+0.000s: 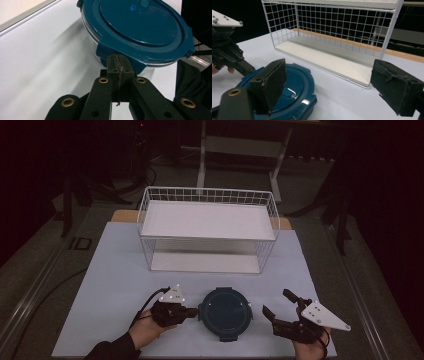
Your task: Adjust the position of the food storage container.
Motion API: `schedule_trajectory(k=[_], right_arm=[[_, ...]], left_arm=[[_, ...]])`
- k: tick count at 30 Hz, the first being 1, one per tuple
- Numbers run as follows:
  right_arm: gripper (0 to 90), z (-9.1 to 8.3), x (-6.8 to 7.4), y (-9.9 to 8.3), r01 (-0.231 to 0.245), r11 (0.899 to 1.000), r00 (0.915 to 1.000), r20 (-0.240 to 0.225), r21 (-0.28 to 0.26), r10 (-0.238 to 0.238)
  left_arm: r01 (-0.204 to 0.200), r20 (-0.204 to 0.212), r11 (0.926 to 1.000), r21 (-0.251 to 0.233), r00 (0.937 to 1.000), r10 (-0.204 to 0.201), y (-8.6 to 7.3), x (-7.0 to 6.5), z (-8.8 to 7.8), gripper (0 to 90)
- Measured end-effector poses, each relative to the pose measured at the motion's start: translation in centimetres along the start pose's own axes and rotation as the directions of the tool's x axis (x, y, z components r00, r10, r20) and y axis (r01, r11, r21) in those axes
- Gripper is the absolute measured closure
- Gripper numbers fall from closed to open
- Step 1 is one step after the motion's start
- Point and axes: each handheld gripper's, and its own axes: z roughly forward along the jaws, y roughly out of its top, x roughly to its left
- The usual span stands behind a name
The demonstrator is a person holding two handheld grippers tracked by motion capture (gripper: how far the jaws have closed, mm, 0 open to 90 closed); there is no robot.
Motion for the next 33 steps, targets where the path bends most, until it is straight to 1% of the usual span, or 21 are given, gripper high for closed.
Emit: schedule_trajectory(k=[8, 11, 15, 17, 18, 21, 22, 23, 25, 26, 27, 28, 29, 30, 31, 32, 33], right_arm=[[13.2, 0.0, 0.0, 0.0, 0.0, 1.0, 1.0, -0.002, 0.006, 0.0], [13.2, 0.0, 0.0, -0.1, 0.001, 1.0, 1.0, -0.003, 0.007, -0.001], [13.3, 0.1, 0.0, -0.1, 0.004, 1.0, 1.0, -0.007, 0.009, -0.004], [13.3, 0.1, 0.0, -0.1, 0.005, 1.0, 0.9999, -0.01, 0.01, -0.005], [13.2, 0.1, 0.1, 0.0, 0.008, 1.0, 0.9999, -0.009, 0.01, -0.008], [13.2, 0.0, 0.1, 0.0, 0.01, 1.0, 0.9999, -0.009, 0.009, -0.01], [13.2, 0.0, 0.1, 0.0, 0.013, 1.0, 0.9999, -0.008, 0.008, -0.013], [13.2, 0.0, 0.1, 0.0, 0.012, 1.0, 0.9999, -0.008, 0.007, -0.012], [13.2, 0.0, 0.2, 0.0, 0.008, 1.0, 0.9999, -0.013, 0.007, -0.008], [13.2, 0.0, 0.2, 0.1, 0.007, 1.0, 0.9999, -0.014, 0.004, -0.007], [13.2, -0.1, 0.2, 0.1, 0.005, 1.0, 0.9999, -0.012, 0.002, -0.005], [13.2, -0.1, 0.3, 0.1, 0.005, 1.0, 0.9998, -0.018, 0.001, -0.005], [13.2, -0.1, 0.3, 0.1, 0.006, 1.0, 0.9999, -0.016, 0.001, -0.006], [13.2, -0.1, 0.4, 0.2, 0.008, 1.0, 0.9998, -0.016, 0.002, -0.008], [13.2, -0.1, 0.5, 0.2, 0.012, 1.0, 0.9998, -0.018, 0.002, -0.012], [13.2, -0.1, 0.5, 0.2, 0.012, 1.0, 0.9998, -0.018, 0.002, -0.012], [13.2, -0.1, 0.6, 0.3, 0.018, 1.0, 0.9997, -0.017, 0.004, -0.018]], left_arm=[[-0.008, 0.009, 0.9999, -0.006, 0.9999, 0.009, 0.6, -0.4, 1.0, 89.7], [-0.008, 0.01, 0.9999, -0.01, 0.9999, 0.008, 0.6, -0.3, 1.1, 89.6], [-0.002, -0.001, 0.9998, -0.021, 1.0, 0.001, 0.6, -0.2, 1.2, 89.5], [0.001, 0.005, 0.9998, -0.018, 1.0, -0.001, 0.7, -0.2, 1.2, 89.3], [-0.001, 0.006, 0.9999, -0.016, 1.0, 0.001, 0.7, -0.2, 1.1, 88.6], [0.005, 0.012, 0.9998, -0.018, 0.9999, -0.005, 0.7, -0.3, 0.8, 80.9], [0.005, 0.012, 0.9998, -0.018, 0.9999, -0.005, 0.7, -0.3, 0.8, 80.9], [0.023, 0.007, 0.9985, -0.05, 0.9997, -0.023, 0.8, -0.4, 0.1, 68.1], [0.046, 0.003, 0.9949, -0.09, 0.9989, -0.046, 1.0, -0.4, -0.5, 50.0], [0.058, -0.003, 0.9919, -0.113, 0.9983, -0.059, 1.1, -0.5, -0.8, 38.5], [0.063, 0.011, 0.9901, -0.125, 0.998, -0.062, 1.1, -0.4, -1.1, 29.3], [0.078, 0.04, 0.9887, -0.128, 0.9965, -0.074, 1.3, -0.4, -1.3, 22.0], [0.088, 0.049, 0.9881, -0.126, 0.9954, -0.082, 1.4, -0.5, -1.4, 14.6], [0.092, 0.057, 0.9872, -0.13, 0.9947, -0.085, 1.5, -0.7, -1.5, 11.6], [0.092, 0.057, 0.9872, -0.13, 0.9947, -0.085, 1.5, -0.7, -1.5, 9.5], [0.099, 0.061, 0.9862, -0.132, 0.9939, -0.092, 1.6, -0.9, -1.5, 9.5], [0.103, 0.074, 0.986, -0.131, 0.9928, -0.094, 1.7, -1.0, -1.5, 5.7]])
